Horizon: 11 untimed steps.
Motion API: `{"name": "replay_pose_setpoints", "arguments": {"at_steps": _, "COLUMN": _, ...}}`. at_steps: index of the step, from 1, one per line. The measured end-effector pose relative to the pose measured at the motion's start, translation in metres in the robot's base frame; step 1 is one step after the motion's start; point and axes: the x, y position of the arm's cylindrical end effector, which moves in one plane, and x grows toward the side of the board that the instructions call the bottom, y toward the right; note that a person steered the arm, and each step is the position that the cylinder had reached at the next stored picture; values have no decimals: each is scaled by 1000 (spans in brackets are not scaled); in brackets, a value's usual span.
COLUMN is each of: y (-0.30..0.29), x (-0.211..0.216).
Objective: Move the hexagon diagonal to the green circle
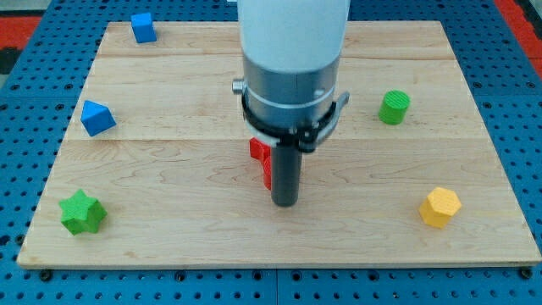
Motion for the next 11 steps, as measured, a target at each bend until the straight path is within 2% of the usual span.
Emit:
{"name": "replay_pose_setpoints", "arguments": {"at_steps": 1, "y": -7, "x": -4}}
{"name": "replay_pose_setpoints", "arguments": {"at_steps": 2, "y": 71, "x": 30}}
{"name": "replay_pose_setpoints", "arguments": {"at_steps": 3, "y": 132, "x": 89}}
{"name": "replay_pose_setpoints", "arguments": {"at_steps": 4, "y": 186, "x": 72}}
{"name": "replay_pose_setpoints", "arguments": {"at_steps": 6, "y": 187, "x": 10}}
{"name": "replay_pose_setpoints", "arguments": {"at_steps": 8, "y": 242, "x": 11}}
{"name": "replay_pose_setpoints", "arguments": {"at_steps": 9, "y": 191, "x": -25}}
{"name": "replay_pose_setpoints", "arguments": {"at_steps": 10, "y": 148, "x": -34}}
{"name": "replay_pose_setpoints", "arguments": {"at_steps": 11, "y": 156, "x": 3}}
